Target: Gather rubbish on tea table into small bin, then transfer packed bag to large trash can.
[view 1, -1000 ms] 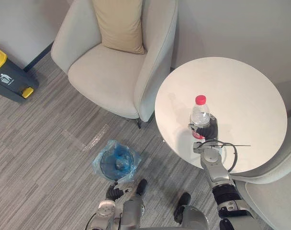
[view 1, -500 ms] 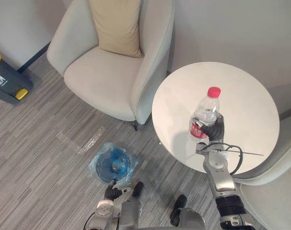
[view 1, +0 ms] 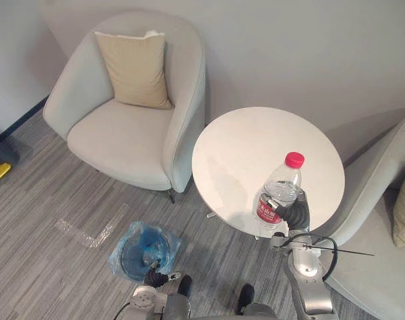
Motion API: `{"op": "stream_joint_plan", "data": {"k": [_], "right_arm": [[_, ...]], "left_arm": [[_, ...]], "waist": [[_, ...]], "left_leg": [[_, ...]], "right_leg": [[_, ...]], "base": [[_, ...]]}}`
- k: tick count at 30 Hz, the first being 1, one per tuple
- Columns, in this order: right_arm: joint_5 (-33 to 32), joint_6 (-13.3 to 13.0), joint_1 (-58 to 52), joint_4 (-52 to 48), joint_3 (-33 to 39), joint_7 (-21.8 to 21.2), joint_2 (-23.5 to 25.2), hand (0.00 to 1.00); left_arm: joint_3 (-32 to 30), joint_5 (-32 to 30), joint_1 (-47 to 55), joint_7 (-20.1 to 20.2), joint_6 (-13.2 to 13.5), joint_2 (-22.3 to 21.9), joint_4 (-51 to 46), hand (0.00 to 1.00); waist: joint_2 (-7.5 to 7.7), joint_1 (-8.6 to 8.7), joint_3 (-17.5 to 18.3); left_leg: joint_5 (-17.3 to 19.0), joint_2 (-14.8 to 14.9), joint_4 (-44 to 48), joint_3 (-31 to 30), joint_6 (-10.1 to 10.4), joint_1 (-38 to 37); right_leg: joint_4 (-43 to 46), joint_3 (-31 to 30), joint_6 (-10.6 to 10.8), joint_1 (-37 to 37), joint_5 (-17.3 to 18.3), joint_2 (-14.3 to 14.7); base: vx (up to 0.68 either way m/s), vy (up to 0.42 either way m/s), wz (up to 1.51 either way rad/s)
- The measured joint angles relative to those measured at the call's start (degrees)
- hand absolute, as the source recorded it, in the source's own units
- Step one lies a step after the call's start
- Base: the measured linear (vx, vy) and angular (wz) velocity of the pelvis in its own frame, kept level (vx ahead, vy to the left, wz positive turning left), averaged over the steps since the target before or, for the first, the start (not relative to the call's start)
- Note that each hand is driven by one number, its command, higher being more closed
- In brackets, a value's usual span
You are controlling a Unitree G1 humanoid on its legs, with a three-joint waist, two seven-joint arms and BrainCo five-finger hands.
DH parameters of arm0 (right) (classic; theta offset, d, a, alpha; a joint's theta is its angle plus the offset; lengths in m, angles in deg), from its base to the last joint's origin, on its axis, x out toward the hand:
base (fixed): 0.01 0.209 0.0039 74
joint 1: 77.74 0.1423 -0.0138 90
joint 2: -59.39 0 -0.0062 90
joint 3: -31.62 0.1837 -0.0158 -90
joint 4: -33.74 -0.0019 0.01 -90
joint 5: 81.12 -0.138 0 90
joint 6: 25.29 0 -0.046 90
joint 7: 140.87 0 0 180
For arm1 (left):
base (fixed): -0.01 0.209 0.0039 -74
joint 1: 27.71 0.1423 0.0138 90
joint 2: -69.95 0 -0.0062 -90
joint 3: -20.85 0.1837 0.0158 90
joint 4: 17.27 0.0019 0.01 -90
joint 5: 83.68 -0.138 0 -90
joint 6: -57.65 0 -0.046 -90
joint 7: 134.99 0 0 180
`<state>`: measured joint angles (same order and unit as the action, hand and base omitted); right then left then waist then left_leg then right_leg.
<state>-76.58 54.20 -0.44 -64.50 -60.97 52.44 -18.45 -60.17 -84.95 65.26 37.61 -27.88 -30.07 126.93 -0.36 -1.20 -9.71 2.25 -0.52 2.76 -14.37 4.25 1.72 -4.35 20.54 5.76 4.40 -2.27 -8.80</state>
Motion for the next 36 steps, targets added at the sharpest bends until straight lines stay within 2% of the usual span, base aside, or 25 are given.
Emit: {"op": "stream_joint_plan", "data": {"k": [3,8,13,14,15,16,17,18,19,20,21,22,23,24,26,31,32,33,34,36], "right_arm": [[0.0,0.0,-0.3,0.0,-0.1,-0.7,0.3,1.00],[0.1,-0.2,-1.0,-0.6,-1.3,-1.1,0.3,1.00],[0.1,-0.5,-0.8,-6.3,-3.5,-1.0,-1.3,1.00],[0.1,-0.8,0.0,-6.8,-4.2,-0.8,-1.7,1.00],[0.3,-0.8,1.6,-6.8,-5.0,-0.7,-2.0,1.00],[0.6,-0.8,2.2,-6.8,-5.3,-0.7,-2.0,1.00],[1.6,-0.7,3.2,-6.7,-6.3,-0.6,-1.8,1.00],[2.2,-1.1,4.8,-6.6,-6.0,0.0,-2.4,1.00],[2.2,-0.8,4.9,-5.9,-3.6,0.4,-4.0,1.00],[2.2,-0.8,5.0,-5.1,-2.4,0.6,-4.0,1.00],[2.2,-0.8,5.5,-3.3,-0.7,1.1,-3.4,1.00],[2.3,-0.7,7.2,-1.2,0.2,1.3,-3.6,1.00],[2.3,-0.6,7.8,-0.4,0.4,1.4,-3.6,1.00],[2.4,-0.4,8.3,1.0,0.7,1.5,-3.4,1.00],[3.6,-0.2,8.9,5.1,0.3,1.8,-2.7,1.00],[4.6,0.6,9.2,10.5,-2.6,1.1,-2.1,1.00],[4.5,0.7,9.2,10.8,-2.7,0.8,-1.6,1.00],[4.6,0.8,9.1,10.9,-2.5,0.7,-1.1,1.00],[4.5,0.8,8.5,10.8,-2.2,0.5,-0.8,1.00],[4.5,0.8,4.6,8.5,-1.1,0.3,-0.9,1.00]], "left_arm": [[0.1,0.0,0.0,0.0,-0.1,0.0,0.5,0.00],[1.1,-0.3,0.0,-0.1,-0.1,0.0,0.5,0.00],[1.0,-0.3,0.0,-0.1,-0.1,-0.7,-0.8,0.00],[0.9,-0.2,0.2,-0.2,-0.1,-0.9,-1.6,0.00],[0.9,-0.3,0.6,-0.2,-0.1,-1.1,-2.5,0.00],[0.8,-0.3,0.6,-0.2,0.0,-1.1,-2.6,0.00],[0.0,-0.8,0.5,-0.1,-0.1,-1.2,-2.5,0.00],[-1.1,-1.1,-0.3,-0.1,-0.1,-2.6,-1.7,0.00],[0.2,-2.0,-0.3,0.2,0.0,-4.6,-1.7,0.00],[1.2,-2.1,0.0,0.2,0.1,-4.8,-1.7,0.00],[2.4,-2.6,0.4,0.2,0.3,-4.9,-1.8,0.00],[3.4,-3.2,-0.3,0.3,0.1,-5.0,-0.9,0.00],[3.6,-3.2,-0.4,0.4,0.0,-5.1,-0.4,0.00],[4.0,-3.3,-0.4,0.4,-0.1,-5.0,0.1,0.00],[4.0,-3.7,-0.8,0.3,0.1,-4.0,0.0,0.00],[4.2,-4.4,-0.5,0.2,0.1,-2.9,0.7,0.00],[4.0,-4.4,-0.4,0.2,0.1,-2.5,0.9,0.00],[3.9,-4.5,-0.4,0.1,0.1,-2.3,1.1,0.00],[3.9,-4.6,-0.2,0.0,0.1,-2.1,1.2,0.00],[3.4,-5.2,0.4,0.0,0.3,-2.0,1.6,0.00]], "waist": [[-0.01,0.64,0.1],[-0.40,0.74,0.2],[-1.43,0.73,-0.6],[-1.89,0.64,-0.8],[-2.54,0.48,-0.7],[-2.49,0.45,-0.6],[-1.83,0.39,-0.3],[-2.21,1.83,-0.3],[-4.83,2.30,0.0],[-4.61,2.53,0.1],[-3.56,3.19,0.7],[-3.94,3.47,0.5],[-4.14,3.70,0.6],[-4.35,4.37,0.4],[-2.98,4.00,-0.3],[-2.91,3.95,-0.5],[-2.88,4.03,-0.5],[-2.72,4.30,-0.7],[-2.73,4.81,-0.9],[-2.03,6.56,-1.2]], "left_leg": [[0.0,0.0,-0.1,0.4,0.0,-1.1],[0.0,0.2,0.1,0.3,0.0,-1.5],[0.1,0.1,2.4,-0.8,0.0,2.1],[0.5,0.4,3.2,-0.1,-1.0,3.2],[1.9,0.6,4.8,0.6,-3.2,5.3],[2.3,1.1,4.0,1.7,-4.6,5.5],[4.0,2.6,1.4,9.4,-9.4,5.3],[5.2,6.7,11.1,20.6,-8.9,9.3],[0.9,9.9,16.5,26.3,-6.9,11.8],[-0.2,9.5,15.6,26.7,-5.3,11.1],[-3.1,8.3,7.3,25.7,-1.5,7.8],[-0.9,8.3,6.3,27.4,-0.4,6.1],[-1.0,8.3,5.3,28.0,-0.1,5.5],[-2.3,8.2,1.6,28.2,1.3,4.1],[-5.1,7.2,-2.9,27.9,1.3,2.0],[-6.1,5.9,-5.1,28.1,0.5,-0.9],[-6.2,5.5,-5.6,28.0,0.4,-1.3],[-6.2,5.0,-6.2,27.4,0.3,-1.4],[-5.8,4.8,-6.4,25.5,0.0,-1.2],[-6.4,2.6,-7.1,19.7,-0.1,-0.3]], "right_leg": [[0.0,-0.3,0.0,0.9,0.0,0.0],[0.3,-0.3,0.0,1.4,0.0,0.0],[5.9,1.0,-0.4,-2.3,2.5,-0.7],[8.1,1.0,-0.7,-3.8,3.2,-0.7],[9.6,0.9,-1.3,-5.7,3.7,-0.4],[9.6,0.7,-1.5,-6.4,3.7,-0.2],[7.6,0.6,-2.5,-6.8,2.4,-0.5],[7.4,3.8,-2.8,-7.4,1.7,-1.9],[10.2,5.1,-3.0,-7.4,3.7,-0.6],[10.3,5.4,-3.1,-7.0,4.3,-0.9],[9.0,6.5,-3.2,-6.5,4.1,-1.8],[9.3,8.5,-3.1,-6.5,4.0,-1.7],[9.5,8.7,-3.1,-6.5,4.0,-1.5],[9.7,9.4,-3.1,-6.3,4.1,-1.0],[10.0,9.3,-3.1,-6.2,3.8,-1.3],[10.8,8.5,-2.4,-4.9,4.0,-2.4],[12.5,8.2,-2.1,-5.3,5.1,-3.1],[15.4,6.6,-2.0,-6.1,7.8,-3.7],[17.7,1.7,-0.9,-7.2,11.8,-2.9],[20.1,-12.2,-2.2,-8.7,16.6,2.2]], "base": [[0.00,0.011,-0.06],[-0.03,0.005,0.01],[-0.07,0.006,0.17],[-0.09,0.006,0.00],[-0.09,-0.002,-0.08],[-0.07,-0.040,-0.11],[-0.02,-0.050,0.30],[0.01,-0.076,0.79],[0.03,-0.038,1.04],[0.03,-0.023,0.95],[0.02,0.056,0.73],[0.03,0.039,0.60],[0.02,0.038,0.53],[-0.02,0.010,0.36],[-0.08,0.041,0.19],[-0.06,0.049,0.00],[-0.07,0.040,0.10],[-0.11,-0.001,0.32],[-0.13,-0.066,0.86],[-0.05,-0.097,1.37]]}}
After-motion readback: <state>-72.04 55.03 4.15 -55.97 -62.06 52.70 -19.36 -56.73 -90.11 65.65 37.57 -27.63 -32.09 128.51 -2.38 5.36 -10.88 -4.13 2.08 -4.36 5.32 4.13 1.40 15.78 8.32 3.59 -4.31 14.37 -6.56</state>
